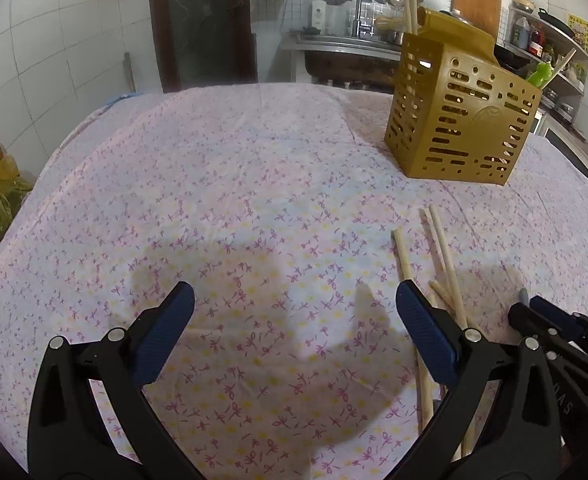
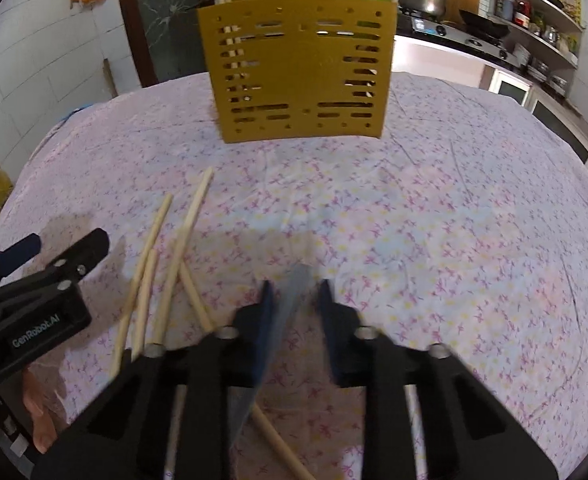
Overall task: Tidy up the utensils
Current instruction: 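Lower the right tool onto the blue spoon and close on it, then lift the blue spoon with the right tool while the left tool grasps a chopstick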
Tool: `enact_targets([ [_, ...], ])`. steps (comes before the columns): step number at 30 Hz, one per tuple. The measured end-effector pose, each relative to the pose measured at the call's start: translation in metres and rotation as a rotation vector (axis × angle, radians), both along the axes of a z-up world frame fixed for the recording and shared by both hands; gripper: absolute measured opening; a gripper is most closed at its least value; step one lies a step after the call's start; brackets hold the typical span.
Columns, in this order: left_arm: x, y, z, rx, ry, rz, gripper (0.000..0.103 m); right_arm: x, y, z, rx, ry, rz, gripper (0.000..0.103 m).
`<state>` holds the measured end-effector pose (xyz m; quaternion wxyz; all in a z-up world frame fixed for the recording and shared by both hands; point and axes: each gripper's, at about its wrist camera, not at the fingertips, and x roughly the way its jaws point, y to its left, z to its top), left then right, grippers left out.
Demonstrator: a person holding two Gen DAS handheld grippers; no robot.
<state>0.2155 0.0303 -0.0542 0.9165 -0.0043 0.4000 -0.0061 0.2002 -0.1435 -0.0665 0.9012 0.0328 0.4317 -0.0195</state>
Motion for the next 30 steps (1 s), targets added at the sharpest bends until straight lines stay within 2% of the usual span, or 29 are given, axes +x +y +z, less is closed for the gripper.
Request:
enact_targets([
  [5,0.003,-0.008,0.002,-0.009,0.007,-0.021,0.098,0.004,-0.012,0.002,0.028,-0.002,0.023,0.011],
  [12,0.02,-0.024,-0.006,-0.018,0.064,-0.048,0.097,0.01,-0.033,0.005,0.013,-0.009,0.017,0.01],
  [16,0.029,-0.034,-0.011,0.005,0.082,-0.061,0.097,0.01,-0.038,0.0,0.032,-0.007,0.012,0.01],
  [18,0.032,-0.037,-0.012,0.015,0.09,-0.07,0.092,0.01,-0.038,-0.001,0.032,-0.013,0.012,0.01],
  [22,0.035,-0.038,-0.016,0.016,0.107,-0.071,0.088,0.008,-0.038,-0.001,0.027,-0.022,0.016,0.01],
  [24,0.035,-0.038,-0.015,0.017,0.1,-0.07,0.08,0.007,-0.039,-0.002,0.033,-0.027,0.014,0.01],
  [28,0.037,-0.041,-0.014,0.024,0.092,-0.075,0.069,0.007,-0.04,-0.003,0.038,-0.033,0.011,0.01],
  [30,0.04,-0.043,-0.013,0.028,0.088,-0.083,0.057,0.007,-0.04,-0.003,0.039,-0.035,0.009,0.01],
])
